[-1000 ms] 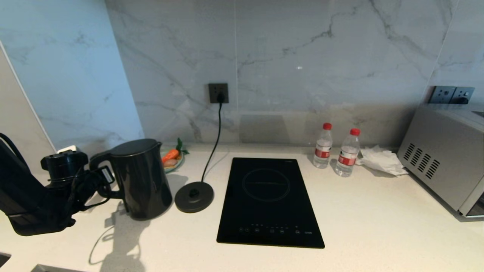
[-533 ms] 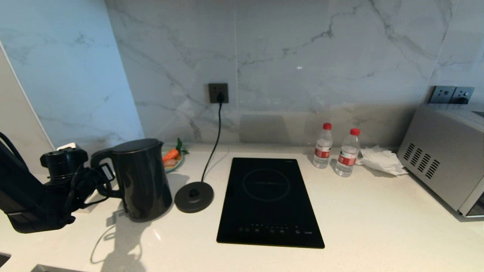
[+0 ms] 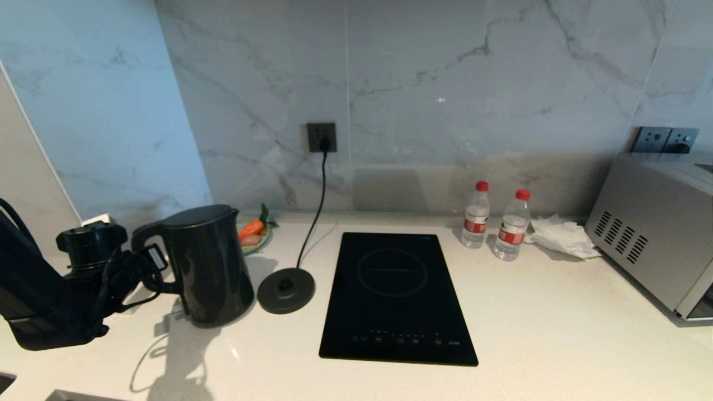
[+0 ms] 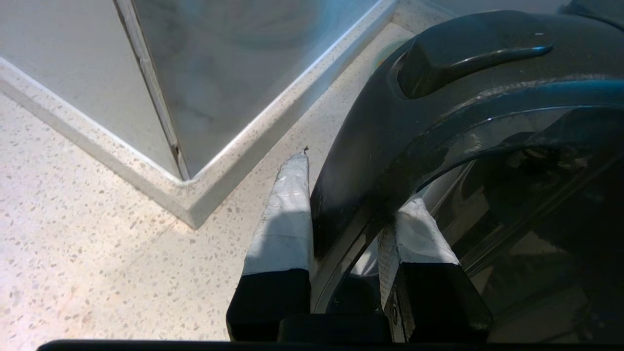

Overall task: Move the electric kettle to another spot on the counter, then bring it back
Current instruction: Grab the kettle

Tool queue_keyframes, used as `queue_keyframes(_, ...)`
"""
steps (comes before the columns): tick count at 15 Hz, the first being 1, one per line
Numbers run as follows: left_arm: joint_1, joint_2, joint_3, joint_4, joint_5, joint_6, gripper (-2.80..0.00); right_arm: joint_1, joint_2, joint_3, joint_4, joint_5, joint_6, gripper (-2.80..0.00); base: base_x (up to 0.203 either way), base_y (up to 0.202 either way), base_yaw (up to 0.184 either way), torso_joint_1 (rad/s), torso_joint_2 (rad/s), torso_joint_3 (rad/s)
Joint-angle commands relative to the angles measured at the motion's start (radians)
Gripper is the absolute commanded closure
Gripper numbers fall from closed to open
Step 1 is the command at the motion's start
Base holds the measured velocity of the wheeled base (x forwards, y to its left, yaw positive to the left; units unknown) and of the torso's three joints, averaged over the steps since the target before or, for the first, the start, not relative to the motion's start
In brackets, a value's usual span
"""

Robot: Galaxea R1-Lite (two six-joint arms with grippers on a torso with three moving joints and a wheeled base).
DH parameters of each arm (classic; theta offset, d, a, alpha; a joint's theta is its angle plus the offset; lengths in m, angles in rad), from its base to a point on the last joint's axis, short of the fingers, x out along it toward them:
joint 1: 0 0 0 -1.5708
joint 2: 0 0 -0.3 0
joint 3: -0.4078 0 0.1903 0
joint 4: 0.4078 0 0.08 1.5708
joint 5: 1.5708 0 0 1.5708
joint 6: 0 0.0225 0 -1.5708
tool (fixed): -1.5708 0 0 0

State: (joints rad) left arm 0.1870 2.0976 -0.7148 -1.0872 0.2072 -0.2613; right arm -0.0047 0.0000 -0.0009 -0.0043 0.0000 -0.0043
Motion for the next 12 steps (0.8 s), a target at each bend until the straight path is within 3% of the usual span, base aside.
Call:
queue_keyframes(1, 0.002, 0.024, 0.015, -0.022, 0.001, 0.012, 0.00, 0.000, 0.000, -0.001, 0.000, 0.000, 0.000, 0.00, 0.000, 0.000, 0.000, 0.000, 0.00, 0.000)
queue_keyframes(5, -0.010, 0.026, 0.046, -0.053, 0.003, 0.098, 0.00, 0.000, 0.000, -0.001, 0.000, 0.000, 0.000, 0.00, 0.000, 0.000, 0.000, 0.000, 0.00, 0.000)
queue_keyframes(8, -0.016, 0.059, 0.086, -0.162, 0.005, 0.159, 0.00, 0.000, 0.000, -0.001, 0.000, 0.000, 0.000, 0.00, 0.000, 0.000, 0.000, 0.000, 0.00, 0.000)
queue_keyframes(12, -0.018, 0.085, 0.100, -0.234, 0.009, 0.175, 0.00, 0.000, 0.000, -0.001, 0.000, 0.000, 0.000, 0.00, 0.000, 0.000, 0.000, 0.000, 0.00, 0.000)
